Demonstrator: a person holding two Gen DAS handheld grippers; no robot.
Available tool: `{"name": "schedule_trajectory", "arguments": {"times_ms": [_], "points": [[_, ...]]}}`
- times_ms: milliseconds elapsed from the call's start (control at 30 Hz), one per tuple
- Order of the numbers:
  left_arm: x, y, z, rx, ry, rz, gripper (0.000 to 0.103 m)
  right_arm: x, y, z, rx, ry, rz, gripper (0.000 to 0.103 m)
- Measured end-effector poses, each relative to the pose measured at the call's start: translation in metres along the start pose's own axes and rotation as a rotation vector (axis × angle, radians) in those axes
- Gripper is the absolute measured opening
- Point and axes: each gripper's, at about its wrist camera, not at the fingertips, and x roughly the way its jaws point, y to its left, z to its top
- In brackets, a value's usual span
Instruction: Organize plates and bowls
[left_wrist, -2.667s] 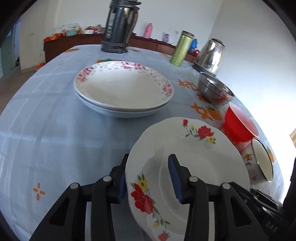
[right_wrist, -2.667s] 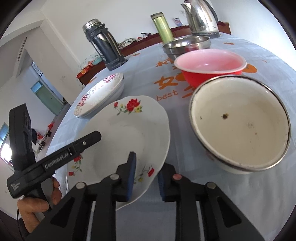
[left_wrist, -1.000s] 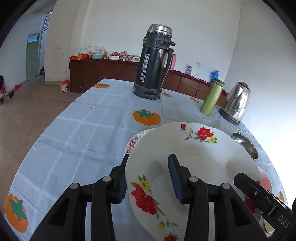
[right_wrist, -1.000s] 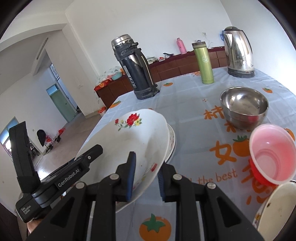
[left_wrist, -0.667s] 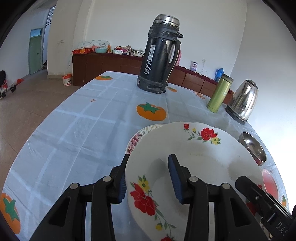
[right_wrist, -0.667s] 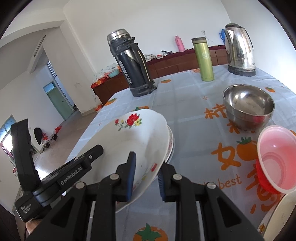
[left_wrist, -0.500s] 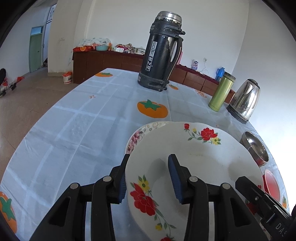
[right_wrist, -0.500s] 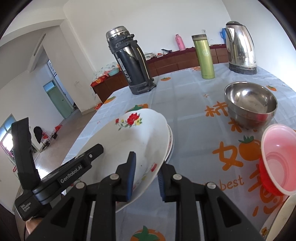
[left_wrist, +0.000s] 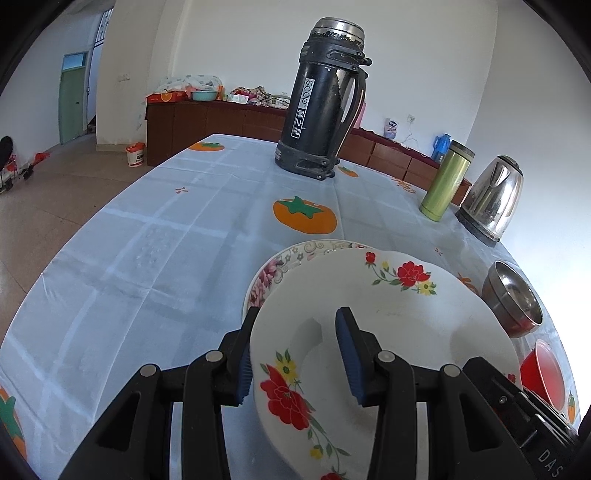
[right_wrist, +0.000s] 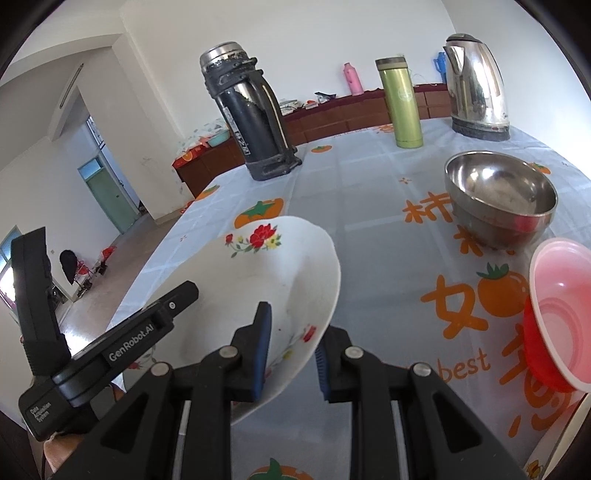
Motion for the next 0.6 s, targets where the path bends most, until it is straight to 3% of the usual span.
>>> {"name": "schedule_trajectory", "arguments": {"times_ms": [600], "points": [[0.016, -0.013, 0.002, 0.018, 0.034, 0.029, 0.044, -0.002, -0.002, 0.002, -0.006, -0.004, -0.054, 0.026]]}}
